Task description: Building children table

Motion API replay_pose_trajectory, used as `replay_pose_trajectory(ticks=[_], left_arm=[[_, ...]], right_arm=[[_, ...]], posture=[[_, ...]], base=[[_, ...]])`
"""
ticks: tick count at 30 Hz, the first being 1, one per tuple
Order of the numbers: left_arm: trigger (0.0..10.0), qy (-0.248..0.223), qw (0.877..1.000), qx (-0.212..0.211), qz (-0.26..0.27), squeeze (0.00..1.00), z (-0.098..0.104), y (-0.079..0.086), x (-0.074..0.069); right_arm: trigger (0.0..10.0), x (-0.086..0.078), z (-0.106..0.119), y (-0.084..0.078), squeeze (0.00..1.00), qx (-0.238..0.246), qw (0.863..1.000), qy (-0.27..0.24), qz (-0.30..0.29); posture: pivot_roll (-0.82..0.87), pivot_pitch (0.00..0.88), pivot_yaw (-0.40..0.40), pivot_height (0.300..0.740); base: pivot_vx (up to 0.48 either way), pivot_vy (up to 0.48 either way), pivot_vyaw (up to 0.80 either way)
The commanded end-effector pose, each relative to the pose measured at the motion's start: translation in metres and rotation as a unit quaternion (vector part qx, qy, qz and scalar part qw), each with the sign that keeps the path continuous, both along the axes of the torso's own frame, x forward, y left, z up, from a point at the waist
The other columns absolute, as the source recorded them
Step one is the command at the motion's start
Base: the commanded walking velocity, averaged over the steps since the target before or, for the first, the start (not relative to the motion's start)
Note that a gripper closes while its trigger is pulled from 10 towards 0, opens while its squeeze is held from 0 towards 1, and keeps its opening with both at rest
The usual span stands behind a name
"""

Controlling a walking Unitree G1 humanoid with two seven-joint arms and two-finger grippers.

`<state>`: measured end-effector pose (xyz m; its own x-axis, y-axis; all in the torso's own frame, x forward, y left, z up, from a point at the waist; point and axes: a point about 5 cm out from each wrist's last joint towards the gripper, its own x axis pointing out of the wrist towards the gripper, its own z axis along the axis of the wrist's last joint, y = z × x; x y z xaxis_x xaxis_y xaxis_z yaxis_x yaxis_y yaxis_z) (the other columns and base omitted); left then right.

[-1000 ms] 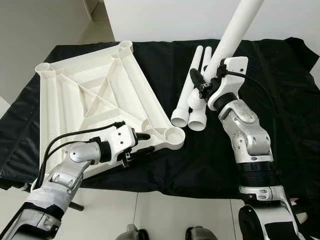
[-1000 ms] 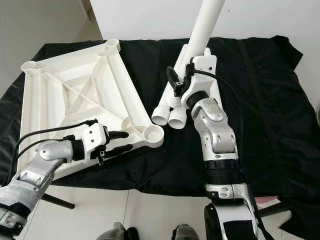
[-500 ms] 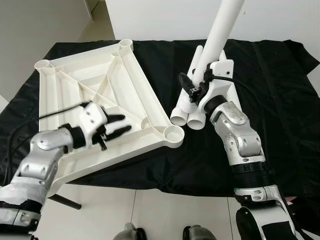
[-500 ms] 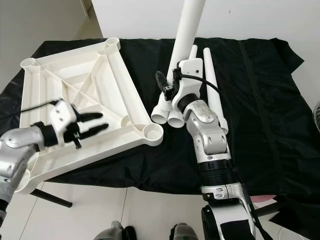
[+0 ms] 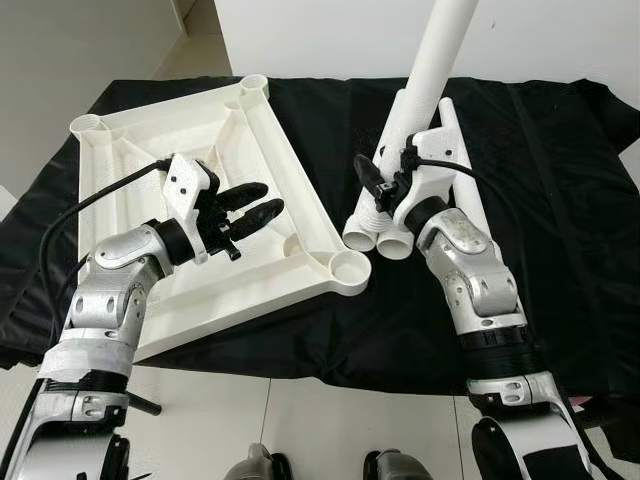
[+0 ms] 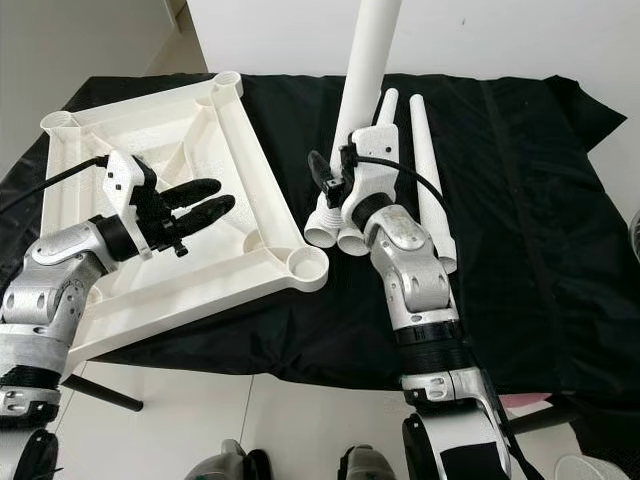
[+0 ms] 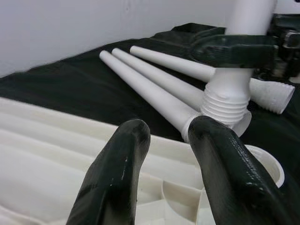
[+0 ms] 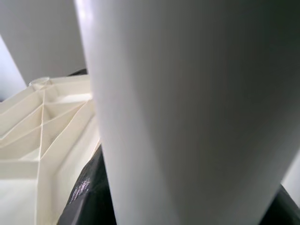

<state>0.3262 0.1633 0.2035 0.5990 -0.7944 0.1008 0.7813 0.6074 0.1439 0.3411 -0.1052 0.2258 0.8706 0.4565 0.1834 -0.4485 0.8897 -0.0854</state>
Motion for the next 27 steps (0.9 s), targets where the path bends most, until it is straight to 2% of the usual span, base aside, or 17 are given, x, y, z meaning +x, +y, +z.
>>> replay_pose_trajectory(ticks=[1, 3, 6, 9, 10, 13, 20, 27], left_arm=[[10.0, 0.023, 0.963, -0.048, 0.264, 0.0, -0.005, 0.026, 0.014], [10.0, 0.005, 0.957, -0.035, 0.288, 0.0, -0.005, 0.026, 0.009], [10.0, 0.0, 0.959, -0.02, 0.283, 0.0, -0.009, 0.022, 0.0], [10.0, 0.005, 0.96, -0.028, 0.279, 0.0, -0.013, 0.021, -0.004], [10.0, 0.015, 0.963, -0.021, 0.27, 0.0, -0.021, 0.017, -0.013], [10.0, 0.011, 0.968, -0.002, 0.251, 0.0, -0.024, 0.012, -0.02], [10.0, 0.015, 0.975, -0.015, 0.22, 0.0, -0.021, 0.005, -0.032], [10.0, 0.024, 0.982, -0.023, 0.187, 0.0, -0.024, -0.014, -0.046]], right_arm=[[10.0, -0.004, 0.003, 0.006, 0.0, -0.003, 1.0, -0.015, 0.017], [10.0, -0.006, 0.001, 0.006, 0.0, -0.005, 1.0, -0.016, 0.017], [10.0, -0.009, -0.002, 0.006, 0.0, -0.006, 1.0, -0.017, 0.019], [10.0, -0.01, -0.003, 0.006, 0.0, -0.004, 1.0, -0.017, 0.019], [10.0, -0.01, -0.005, 0.006, 0.0, 0.005, 1.0, -0.017, 0.019], [10.0, -0.01, -0.005, 0.005, 0.0, 0.007, 1.0, -0.017, 0.021], [10.0, -0.01, -0.004, 0.006, 0.0, 0.002, 0.999, -0.021, 0.024], [10.0, -0.011, -0.005, 0.005, 0.0, 0.005, 1.0, -0.023, 0.01]], posture=[[-0.08, 0.099, 0.091, 0.74], [-0.08, 0.095, 0.09, 0.74], [-0.08, 0.091, 0.087, 0.74], [-0.08, 0.084, 0.084, 0.74], [-0.08, 0.083, 0.062, 0.74], [-0.09, 0.083, 0.057, 0.74], [-0.1, 0.086, 0.059, 0.74], [-0.09, 0.091, 0.085, 0.74]], base=[[0.0, 0.0, 0.0], [0.0, 0.0, 0.0], [0.0, 0.0, 0.0], [0.0, 0.0, 0.0], [0.0, 0.0, 0.0], [0.0, 0.0, 0.0], [0.0, 0.0, 0.0], [0.0, 0.0, 0.0]])
